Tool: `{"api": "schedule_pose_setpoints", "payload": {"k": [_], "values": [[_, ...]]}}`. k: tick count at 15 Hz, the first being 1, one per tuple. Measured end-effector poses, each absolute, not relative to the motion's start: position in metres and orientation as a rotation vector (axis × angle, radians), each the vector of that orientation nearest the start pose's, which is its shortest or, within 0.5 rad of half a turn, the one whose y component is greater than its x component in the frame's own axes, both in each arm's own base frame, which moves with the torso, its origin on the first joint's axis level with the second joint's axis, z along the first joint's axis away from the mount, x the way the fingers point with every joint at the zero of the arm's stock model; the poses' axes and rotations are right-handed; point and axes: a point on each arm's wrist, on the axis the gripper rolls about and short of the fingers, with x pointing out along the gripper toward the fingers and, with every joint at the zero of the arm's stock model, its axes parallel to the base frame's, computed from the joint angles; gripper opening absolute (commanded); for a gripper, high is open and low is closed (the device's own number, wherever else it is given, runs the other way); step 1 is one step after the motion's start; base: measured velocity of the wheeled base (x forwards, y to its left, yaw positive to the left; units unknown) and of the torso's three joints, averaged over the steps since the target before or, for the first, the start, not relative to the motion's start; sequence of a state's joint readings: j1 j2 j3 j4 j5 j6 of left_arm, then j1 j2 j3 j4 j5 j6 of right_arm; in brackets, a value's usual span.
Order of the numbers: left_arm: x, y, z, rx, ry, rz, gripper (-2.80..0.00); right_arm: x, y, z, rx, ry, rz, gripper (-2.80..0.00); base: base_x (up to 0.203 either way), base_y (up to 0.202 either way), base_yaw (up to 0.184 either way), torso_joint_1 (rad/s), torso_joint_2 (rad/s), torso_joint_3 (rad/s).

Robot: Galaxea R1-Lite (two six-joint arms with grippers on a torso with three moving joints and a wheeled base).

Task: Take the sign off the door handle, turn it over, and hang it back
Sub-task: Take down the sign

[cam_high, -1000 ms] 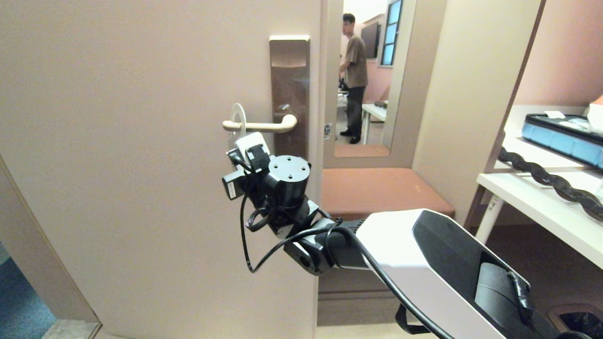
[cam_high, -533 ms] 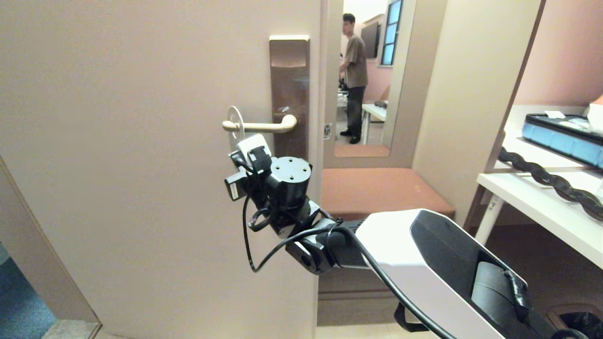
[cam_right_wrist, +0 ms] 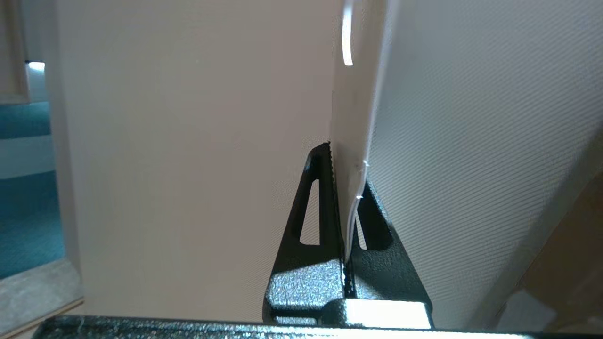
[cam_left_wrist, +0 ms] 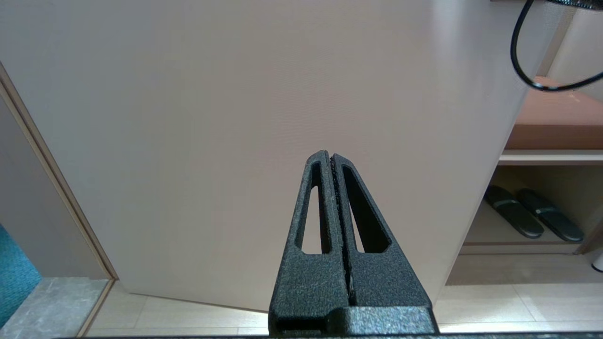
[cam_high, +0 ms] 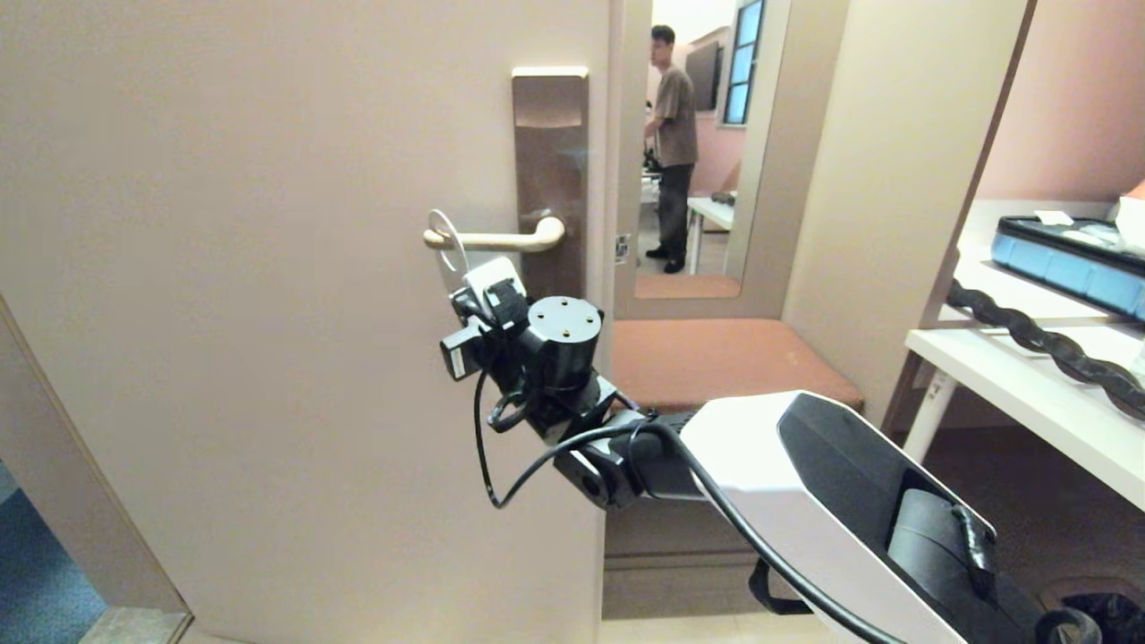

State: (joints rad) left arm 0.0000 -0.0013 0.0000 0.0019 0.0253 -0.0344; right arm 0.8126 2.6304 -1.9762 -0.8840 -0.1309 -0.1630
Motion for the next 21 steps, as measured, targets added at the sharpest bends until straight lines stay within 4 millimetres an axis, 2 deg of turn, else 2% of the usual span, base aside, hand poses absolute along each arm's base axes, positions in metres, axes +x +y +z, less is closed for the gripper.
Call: {"api": "schedule_pose_setpoints", "payload": {"k": [11,21], "values": [[-0.0229,0.0006,0.0753,-0.035,0.000,0.026,-2.80,0.3768,0.3920,0.1350,-0.053,-0.296,0.709,-2.80,0.000,0.000,0.000,0.000,0.00,0.000],[-0.0229,0.0006,0.0753,-0.034,0.000,0.026,-2.80,0.3760,0.3939,0.1315,-0.062,-0.297,0.762,-2.80,0.000,0.000,0.000,0.000,0.00,0.000]]}}
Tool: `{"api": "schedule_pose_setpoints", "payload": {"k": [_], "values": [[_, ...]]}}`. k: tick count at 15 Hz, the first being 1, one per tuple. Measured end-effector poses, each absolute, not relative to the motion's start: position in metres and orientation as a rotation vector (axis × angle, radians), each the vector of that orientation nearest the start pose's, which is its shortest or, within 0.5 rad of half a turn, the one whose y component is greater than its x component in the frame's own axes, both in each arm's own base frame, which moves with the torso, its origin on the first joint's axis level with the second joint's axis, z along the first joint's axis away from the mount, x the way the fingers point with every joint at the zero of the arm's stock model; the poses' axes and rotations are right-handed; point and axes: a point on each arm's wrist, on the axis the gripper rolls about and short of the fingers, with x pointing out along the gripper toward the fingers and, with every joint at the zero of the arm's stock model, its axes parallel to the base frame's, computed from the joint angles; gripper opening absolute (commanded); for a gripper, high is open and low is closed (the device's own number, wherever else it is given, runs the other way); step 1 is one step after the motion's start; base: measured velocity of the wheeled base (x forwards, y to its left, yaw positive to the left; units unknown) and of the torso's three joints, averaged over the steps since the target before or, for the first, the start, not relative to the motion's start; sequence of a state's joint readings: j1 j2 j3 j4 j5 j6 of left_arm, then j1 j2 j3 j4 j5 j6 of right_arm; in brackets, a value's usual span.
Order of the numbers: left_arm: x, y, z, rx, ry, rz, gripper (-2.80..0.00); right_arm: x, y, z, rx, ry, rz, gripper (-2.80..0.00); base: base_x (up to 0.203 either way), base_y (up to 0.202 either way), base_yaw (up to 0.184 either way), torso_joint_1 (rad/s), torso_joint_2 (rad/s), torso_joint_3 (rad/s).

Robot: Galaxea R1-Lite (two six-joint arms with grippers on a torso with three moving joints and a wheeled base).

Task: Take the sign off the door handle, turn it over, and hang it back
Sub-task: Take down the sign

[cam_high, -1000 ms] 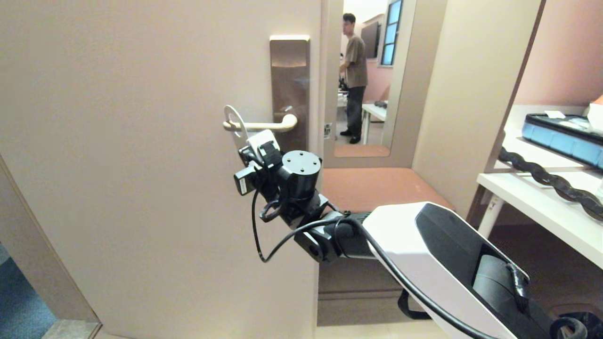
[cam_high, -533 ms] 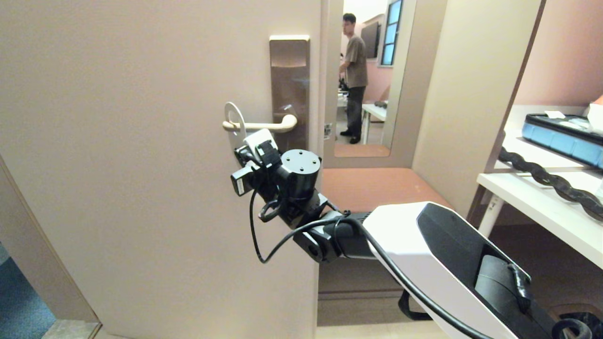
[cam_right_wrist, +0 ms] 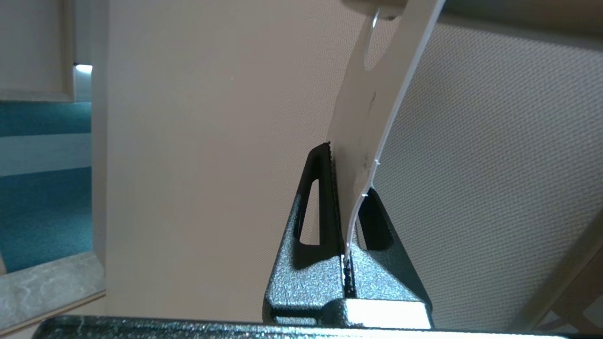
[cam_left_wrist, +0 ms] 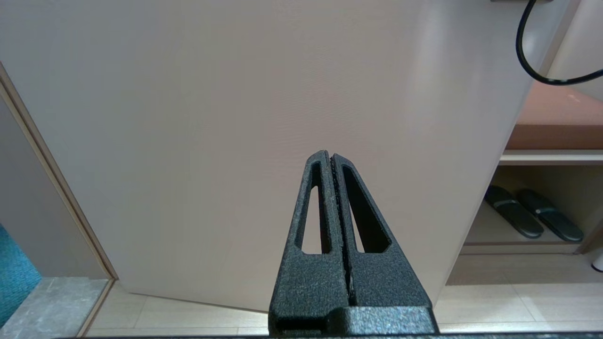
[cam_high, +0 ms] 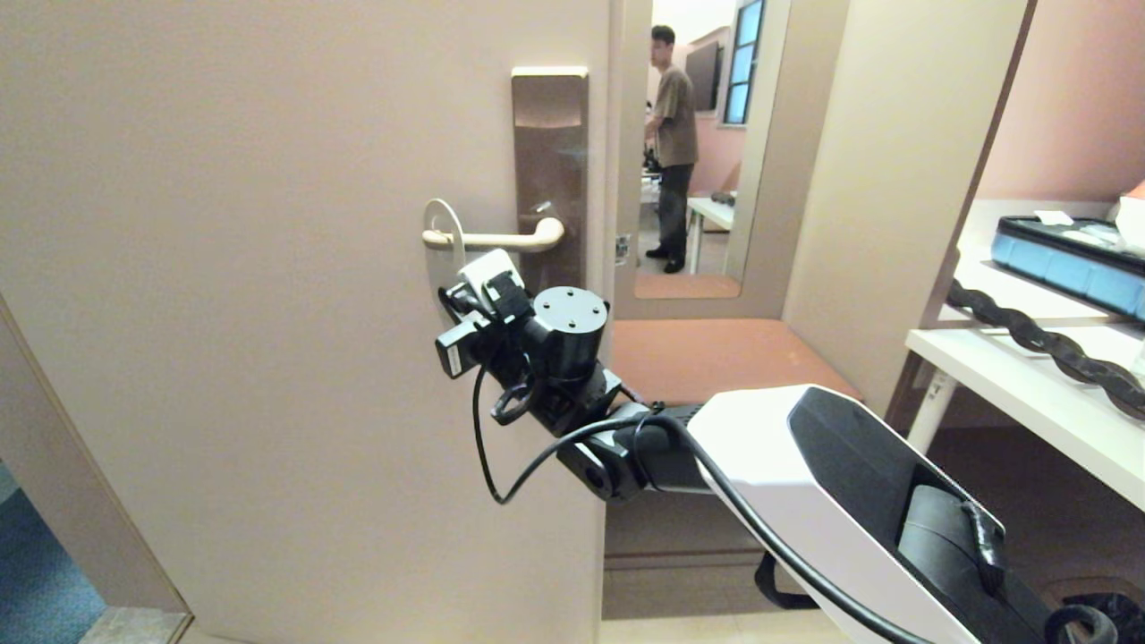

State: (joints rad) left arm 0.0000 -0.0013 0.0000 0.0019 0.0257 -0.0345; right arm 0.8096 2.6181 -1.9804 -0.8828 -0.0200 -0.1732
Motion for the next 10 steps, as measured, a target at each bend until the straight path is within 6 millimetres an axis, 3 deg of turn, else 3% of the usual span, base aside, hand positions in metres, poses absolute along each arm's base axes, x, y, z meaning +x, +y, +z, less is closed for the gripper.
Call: {"api": "schedule_pose_setpoints", "payload": {"k": [10], "values": [[-0.0229,0.0006,0.0753,-0.034,0.000,0.025,-2.80,0.3721,0.3990,0.1273,-0.065,-0.295,0.795,-2.80,0.000,0.000,0.000,0.000,0.00,0.000]]}}
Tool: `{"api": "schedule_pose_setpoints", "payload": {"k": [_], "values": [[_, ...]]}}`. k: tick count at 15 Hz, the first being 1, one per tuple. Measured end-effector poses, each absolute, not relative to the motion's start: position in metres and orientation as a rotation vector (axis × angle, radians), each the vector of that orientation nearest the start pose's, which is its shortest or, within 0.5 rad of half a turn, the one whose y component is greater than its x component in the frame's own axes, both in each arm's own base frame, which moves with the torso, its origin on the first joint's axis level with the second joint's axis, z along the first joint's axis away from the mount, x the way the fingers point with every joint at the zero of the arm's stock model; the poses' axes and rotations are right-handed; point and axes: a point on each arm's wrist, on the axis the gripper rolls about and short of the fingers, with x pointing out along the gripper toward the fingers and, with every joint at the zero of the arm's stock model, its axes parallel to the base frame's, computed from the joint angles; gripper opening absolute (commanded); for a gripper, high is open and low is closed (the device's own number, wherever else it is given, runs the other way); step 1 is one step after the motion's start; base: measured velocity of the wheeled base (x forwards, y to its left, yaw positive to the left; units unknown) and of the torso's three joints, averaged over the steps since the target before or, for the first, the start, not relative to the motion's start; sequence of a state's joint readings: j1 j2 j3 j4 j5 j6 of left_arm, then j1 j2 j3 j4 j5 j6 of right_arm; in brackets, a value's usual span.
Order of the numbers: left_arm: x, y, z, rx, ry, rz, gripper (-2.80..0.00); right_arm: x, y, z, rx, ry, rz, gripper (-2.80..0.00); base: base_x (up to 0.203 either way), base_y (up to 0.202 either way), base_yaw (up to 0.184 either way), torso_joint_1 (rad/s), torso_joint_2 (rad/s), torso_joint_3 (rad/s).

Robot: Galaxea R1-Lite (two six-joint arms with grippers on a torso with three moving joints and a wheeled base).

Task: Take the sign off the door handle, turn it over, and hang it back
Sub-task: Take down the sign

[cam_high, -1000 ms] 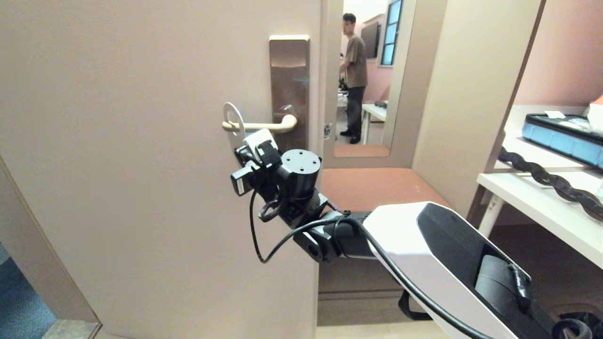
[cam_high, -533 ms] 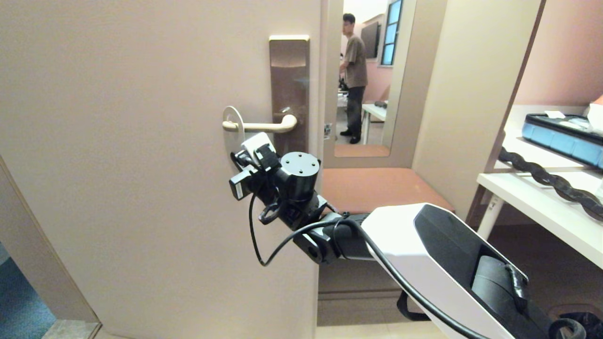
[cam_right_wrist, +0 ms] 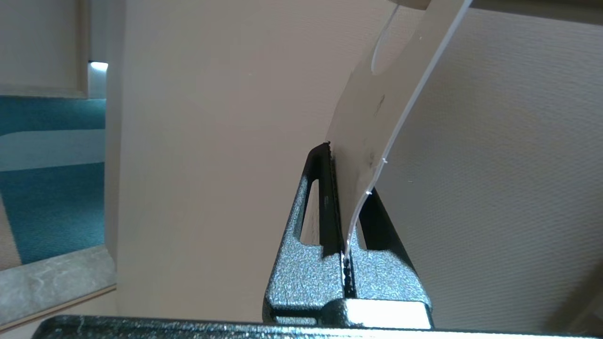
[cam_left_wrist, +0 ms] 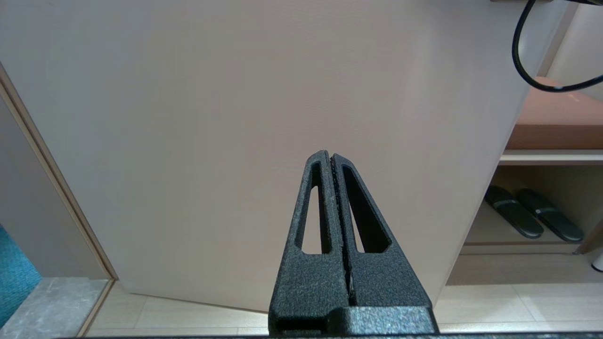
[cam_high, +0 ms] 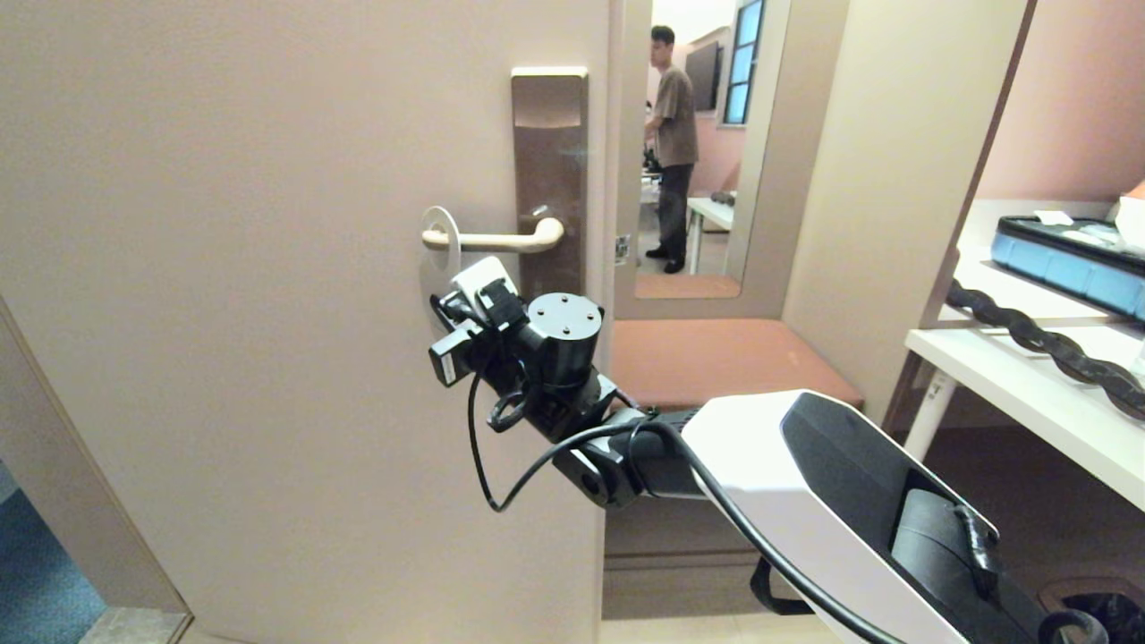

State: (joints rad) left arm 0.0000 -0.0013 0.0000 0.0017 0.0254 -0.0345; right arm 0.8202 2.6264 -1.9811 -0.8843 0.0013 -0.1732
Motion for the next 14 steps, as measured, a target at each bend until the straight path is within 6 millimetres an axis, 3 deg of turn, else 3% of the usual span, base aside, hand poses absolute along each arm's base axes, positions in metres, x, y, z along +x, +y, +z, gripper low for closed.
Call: {"api": "schedule_pose_setpoints", "payload": {"k": [7,14], "values": [[-0.0229,0.0006,0.0753,-0.034,0.000,0.026,-2.80,0.3635,0.4069,0.1271,-0.072,-0.305,0.836,-2.80,0.000,0.000,0.000,0.000,0.00,0.000],[-0.0229,0.0006,0.0753,-0.035,0.000,0.025,-2.80,0.3689,0.4023,0.1259,-0.084,-0.308,0.863,-2.80,0.000,0.000,0.000,0.000,0.00,0.000]]}}
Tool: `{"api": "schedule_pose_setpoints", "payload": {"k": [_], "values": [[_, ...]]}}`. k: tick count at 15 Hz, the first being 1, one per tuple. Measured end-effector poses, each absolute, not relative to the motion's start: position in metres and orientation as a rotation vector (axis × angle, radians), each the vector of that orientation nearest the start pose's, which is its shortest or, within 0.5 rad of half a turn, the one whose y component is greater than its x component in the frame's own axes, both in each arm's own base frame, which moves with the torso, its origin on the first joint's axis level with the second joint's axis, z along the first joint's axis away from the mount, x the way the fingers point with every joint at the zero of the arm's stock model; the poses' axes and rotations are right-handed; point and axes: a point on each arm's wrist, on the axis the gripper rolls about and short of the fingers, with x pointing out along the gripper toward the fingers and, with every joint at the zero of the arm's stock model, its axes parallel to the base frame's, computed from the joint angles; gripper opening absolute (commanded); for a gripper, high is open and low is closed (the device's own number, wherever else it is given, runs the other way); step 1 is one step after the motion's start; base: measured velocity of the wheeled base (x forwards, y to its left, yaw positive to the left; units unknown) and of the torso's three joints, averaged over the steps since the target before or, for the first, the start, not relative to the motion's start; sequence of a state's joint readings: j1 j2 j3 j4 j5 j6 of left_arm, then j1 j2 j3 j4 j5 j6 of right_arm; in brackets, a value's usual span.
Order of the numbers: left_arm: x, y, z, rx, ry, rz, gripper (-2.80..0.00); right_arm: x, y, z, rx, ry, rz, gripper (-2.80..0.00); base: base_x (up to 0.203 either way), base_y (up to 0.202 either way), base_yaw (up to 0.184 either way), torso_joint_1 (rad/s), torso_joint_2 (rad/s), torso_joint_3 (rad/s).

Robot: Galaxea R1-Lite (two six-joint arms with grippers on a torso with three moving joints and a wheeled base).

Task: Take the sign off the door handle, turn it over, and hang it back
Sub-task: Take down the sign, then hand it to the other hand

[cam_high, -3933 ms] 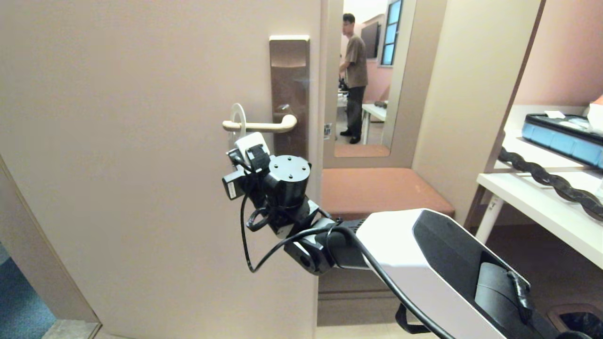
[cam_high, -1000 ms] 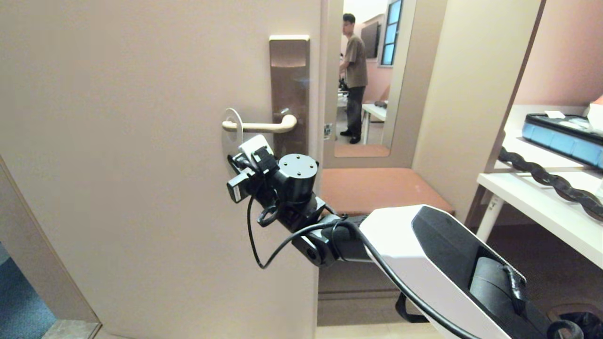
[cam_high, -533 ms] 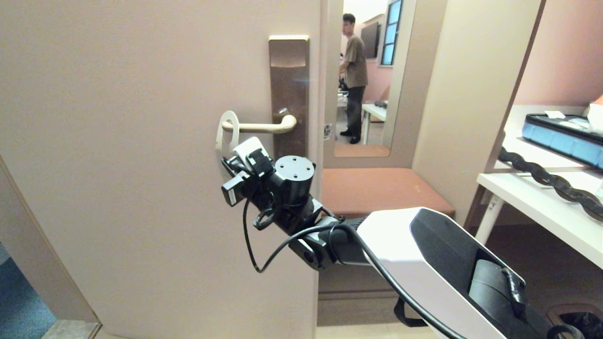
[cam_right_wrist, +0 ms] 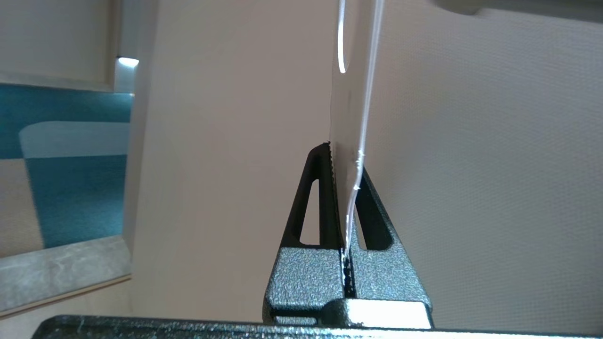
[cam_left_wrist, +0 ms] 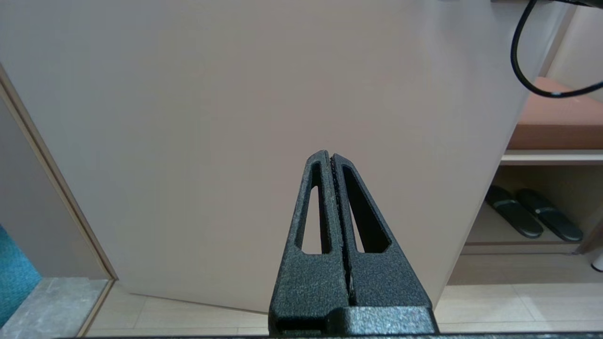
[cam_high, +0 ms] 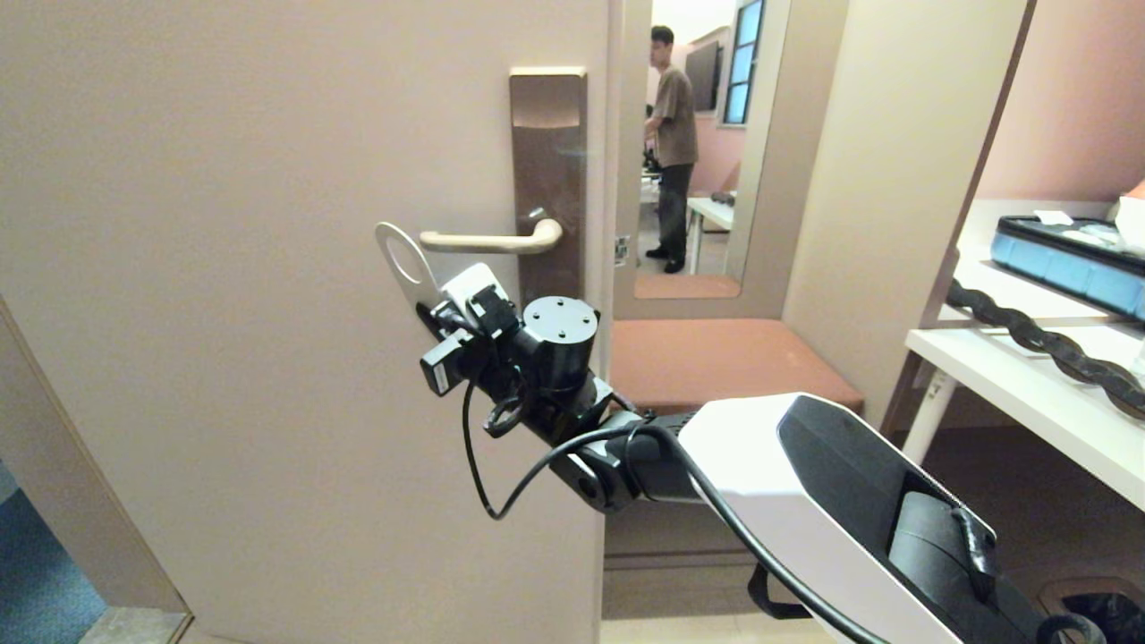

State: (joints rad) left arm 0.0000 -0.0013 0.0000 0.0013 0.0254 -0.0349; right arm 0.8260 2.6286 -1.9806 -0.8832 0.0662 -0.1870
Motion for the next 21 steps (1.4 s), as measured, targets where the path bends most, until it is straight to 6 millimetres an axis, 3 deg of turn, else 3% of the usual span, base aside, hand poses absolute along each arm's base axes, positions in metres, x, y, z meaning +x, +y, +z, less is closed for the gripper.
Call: {"api": "schedule_pose_setpoints", "payload": {"k": [7,21], "values": [[-0.023,0.001,0.075,-0.034,0.000,0.026,-2.80,0.371,0.399,0.130,-0.081,-0.318,0.856,-2.80,0.000,0.000,0.000,0.000,0.00,0.000],[-0.023,0.001,0.075,-0.035,0.000,0.025,-2.80,0.360,0.388,0.173,-0.071,-0.385,0.851,-2.80,0.000,0.000,0.000,0.000,0.00,0.000]]}}
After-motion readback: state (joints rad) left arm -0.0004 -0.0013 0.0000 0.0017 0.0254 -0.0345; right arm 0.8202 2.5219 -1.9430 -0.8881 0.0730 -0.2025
